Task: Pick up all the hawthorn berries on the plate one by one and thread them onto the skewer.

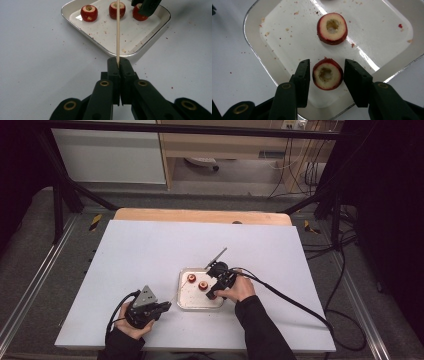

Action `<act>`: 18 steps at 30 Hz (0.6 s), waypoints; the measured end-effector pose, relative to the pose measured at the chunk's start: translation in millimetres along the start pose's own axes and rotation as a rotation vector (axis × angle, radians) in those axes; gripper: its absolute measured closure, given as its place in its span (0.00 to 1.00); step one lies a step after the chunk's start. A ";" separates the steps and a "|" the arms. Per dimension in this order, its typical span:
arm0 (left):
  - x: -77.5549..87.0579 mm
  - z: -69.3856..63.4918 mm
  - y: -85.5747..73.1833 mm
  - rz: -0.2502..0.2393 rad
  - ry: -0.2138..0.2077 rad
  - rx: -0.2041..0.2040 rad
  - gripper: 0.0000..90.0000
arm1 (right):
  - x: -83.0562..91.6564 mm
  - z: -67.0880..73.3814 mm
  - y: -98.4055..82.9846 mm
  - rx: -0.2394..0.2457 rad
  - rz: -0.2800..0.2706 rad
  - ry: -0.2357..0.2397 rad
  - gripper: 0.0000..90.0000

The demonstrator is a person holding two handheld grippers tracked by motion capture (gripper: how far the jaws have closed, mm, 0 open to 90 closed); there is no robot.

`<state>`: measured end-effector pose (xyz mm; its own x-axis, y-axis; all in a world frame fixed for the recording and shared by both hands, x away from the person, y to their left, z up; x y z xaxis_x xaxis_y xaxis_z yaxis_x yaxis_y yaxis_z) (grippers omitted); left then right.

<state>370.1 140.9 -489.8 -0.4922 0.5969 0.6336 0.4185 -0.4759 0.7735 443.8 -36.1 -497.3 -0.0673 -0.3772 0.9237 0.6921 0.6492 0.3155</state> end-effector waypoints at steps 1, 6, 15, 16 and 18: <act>0.0 0.2 0.0 0.000 0.000 0.000 0.98 | -0.1 0.1 0.1 -0.011 -0.001 0.003 0.67; 0.0 0.2 -0.1 -0.001 0.002 0.001 0.98 | -0.6 -0.3 0.4 -0.033 0.002 0.011 0.67; 0.5 0.2 0.9 -0.008 0.007 -0.001 0.98 | 3.2 -1.0 1.9 -0.073 -0.015 0.012 0.68; 0.7 0.3 1.0 -0.010 0.009 -0.001 0.98 | 5.3 0.1 3.7 -0.078 -0.037 0.020 0.68; 1.0 0.3 1.3 -0.014 0.011 0.001 0.98 | 15.3 3.1 5.1 -0.075 -0.072 0.040 0.68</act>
Point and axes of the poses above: each handheld gripper's, and its own axes: x roughly backward along the jaws, y roughly out of its top, z roughly to its left, the point moved 9 cm from there along -x, roughly forward along the jaws, and after that the axes turned 2 degrees about -x, right-handed, at the moved point
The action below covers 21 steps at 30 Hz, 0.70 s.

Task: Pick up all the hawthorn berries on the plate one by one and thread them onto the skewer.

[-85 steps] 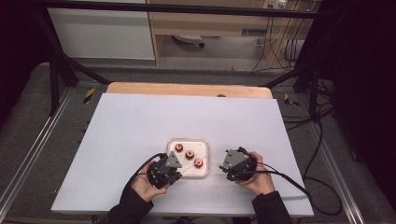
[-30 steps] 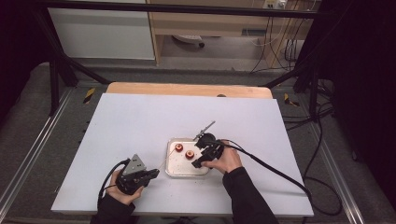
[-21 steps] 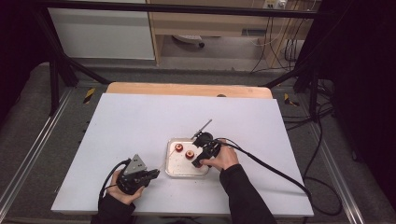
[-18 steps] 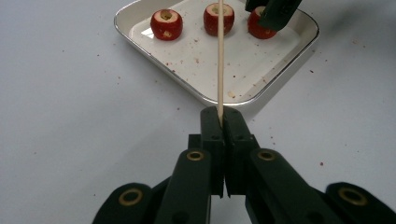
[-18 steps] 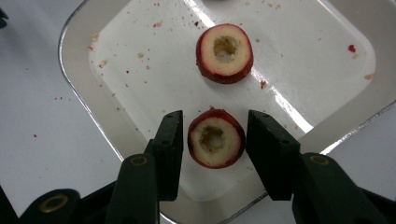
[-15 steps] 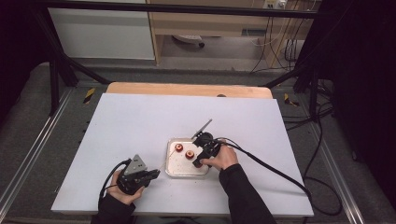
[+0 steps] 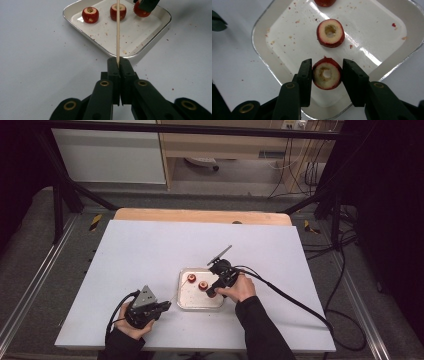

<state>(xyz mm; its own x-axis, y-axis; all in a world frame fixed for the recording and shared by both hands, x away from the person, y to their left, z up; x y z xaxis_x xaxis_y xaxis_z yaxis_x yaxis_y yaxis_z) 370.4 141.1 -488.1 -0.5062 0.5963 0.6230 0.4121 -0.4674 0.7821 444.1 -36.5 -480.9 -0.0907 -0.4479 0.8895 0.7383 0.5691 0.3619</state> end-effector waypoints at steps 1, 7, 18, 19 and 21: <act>0.1 -0.1 0.1 -0.001 0.001 0.000 0.98 | 3.1 1.7 0.5 -0.005 -0.010 0.008 0.68; 0.6 -1.6 1.5 -0.013 0.000 0.004 0.98 | 24.2 9.6 8.3 -0.029 -0.176 0.054 0.68; -0.4 -4.1 3.1 -0.027 0.005 0.012 0.98 | 48.3 5.8 11.7 -0.136 -0.502 0.152 0.68; -0.5 -4.3 3.2 -0.028 0.005 0.014 0.98 | 48.3 5.8 11.7 -0.136 -0.502 0.152 0.68; -0.6 -4.9 3.6 -0.032 0.006 0.021 0.98 | 51.0 4.4 11.7 -0.164 -0.548 0.170 0.68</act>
Point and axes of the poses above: each handheld gripper's, and its own axes: x roughly backward along the jaws, y roughly out of its top, z roughly to its left, the point moved 9 cm from there along -x, roughly forward along the jaws, and after that the axes turned 2 degrees about -x, right-handed, at the moved point
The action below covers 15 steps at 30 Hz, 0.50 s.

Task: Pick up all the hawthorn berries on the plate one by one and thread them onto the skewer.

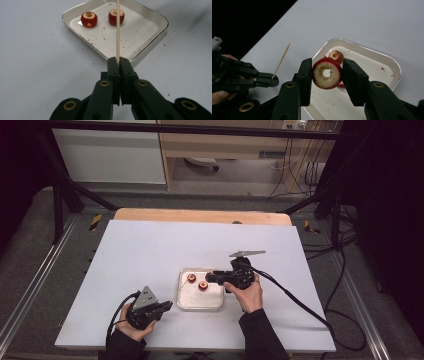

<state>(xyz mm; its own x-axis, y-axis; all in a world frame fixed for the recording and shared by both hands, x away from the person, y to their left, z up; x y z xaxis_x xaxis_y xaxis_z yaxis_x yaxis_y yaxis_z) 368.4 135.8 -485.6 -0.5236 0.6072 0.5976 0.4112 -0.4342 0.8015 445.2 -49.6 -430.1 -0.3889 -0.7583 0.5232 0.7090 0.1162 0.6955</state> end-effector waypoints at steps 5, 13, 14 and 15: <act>-0.8 -1.7 1.7 -0.013 0.004 0.017 0.98 | 5.7 -1.4 6.0 -0.089 -0.129 0.050 0.68; -4.5 -6.4 4.9 -0.027 0.004 0.050 0.98 | 6.3 1.2 14.5 -0.173 -0.246 0.099 0.68; -4.8 -6.6 5.8 -0.031 0.003 0.055 0.98 | 6.3 1.2 14.5 -0.173 -0.246 0.099 0.68; -4.9 -6.9 6.6 -0.033 0.002 0.060 0.98 | 6.3 2.2 17.1 -0.193 -0.271 0.109 0.68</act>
Point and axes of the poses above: each handheld gripper's, and its own axes: x roughly backward along the jaws, y roughly out of its top, z roughly to its left, the point moved 9 cm from there along -x, roughly forward along the jaws, and after that the axes turned 2 degrees about -x, right-handed, at the moved point
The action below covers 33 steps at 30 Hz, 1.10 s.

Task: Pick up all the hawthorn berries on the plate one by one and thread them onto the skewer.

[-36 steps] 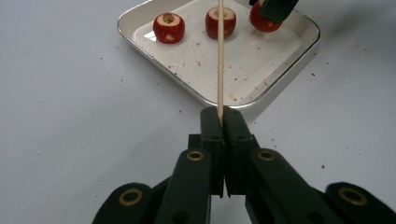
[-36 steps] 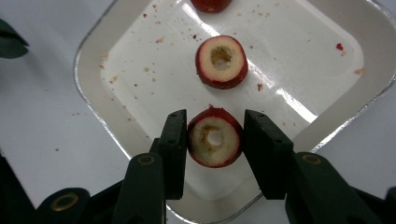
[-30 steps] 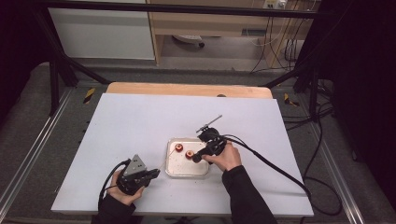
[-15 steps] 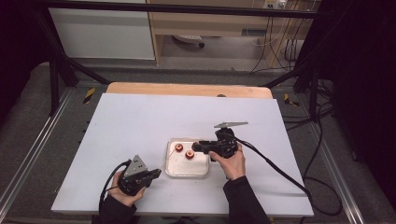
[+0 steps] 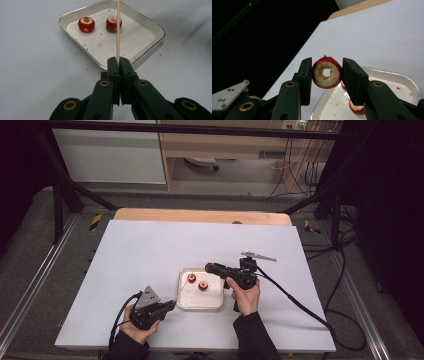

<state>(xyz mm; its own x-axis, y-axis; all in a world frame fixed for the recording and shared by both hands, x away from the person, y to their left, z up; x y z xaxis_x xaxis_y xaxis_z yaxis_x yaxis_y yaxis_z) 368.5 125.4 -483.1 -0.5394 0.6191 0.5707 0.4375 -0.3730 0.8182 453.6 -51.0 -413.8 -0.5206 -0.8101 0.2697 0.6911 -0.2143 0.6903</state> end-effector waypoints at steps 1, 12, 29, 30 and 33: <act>-0.2 -0.3 0.8 -0.004 0.001 0.005 0.98 | 0.0 0.0 0.0 0.000 0.000 0.000 0.68; -6.1 -8.3 17.1 -0.051 -0.001 0.044 0.98 | -3.1 3.1 11.6 -0.040 -0.144 0.017 0.68; -23.6 -19.3 33.1 -0.054 -0.026 0.057 0.98 | -3.2 6.7 25.1 -0.024 -0.296 0.059 0.68; -23.8 -19.2 32.9 -0.053 -0.026 0.058 0.98 | -3.2 7.4 24.9 -0.019 -0.297 0.065 0.68; -23.8 -18.7 32.7 -0.054 -0.026 0.061 0.98 | -3.5 7.3 24.1 -0.004 -0.298 0.065 0.68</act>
<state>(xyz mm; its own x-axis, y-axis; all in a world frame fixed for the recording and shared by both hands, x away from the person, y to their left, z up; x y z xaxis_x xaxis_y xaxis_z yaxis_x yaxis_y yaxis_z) 382.2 85.5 -468.7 -0.5451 0.6548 0.5236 0.4517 -0.2967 0.8414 468.4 -49.4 -393.2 -0.6675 -0.7445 0.0126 0.5149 -0.4494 0.7300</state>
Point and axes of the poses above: each handheld gripper's, and its own axes: x roughly backward along the jaws, y roughly out of its top, z roughly to its left, the point moved 9 cm from there along -x, roughly forward along the jaws, and after that the axes turned 2 degrees about -x, right-handed, at the moved point
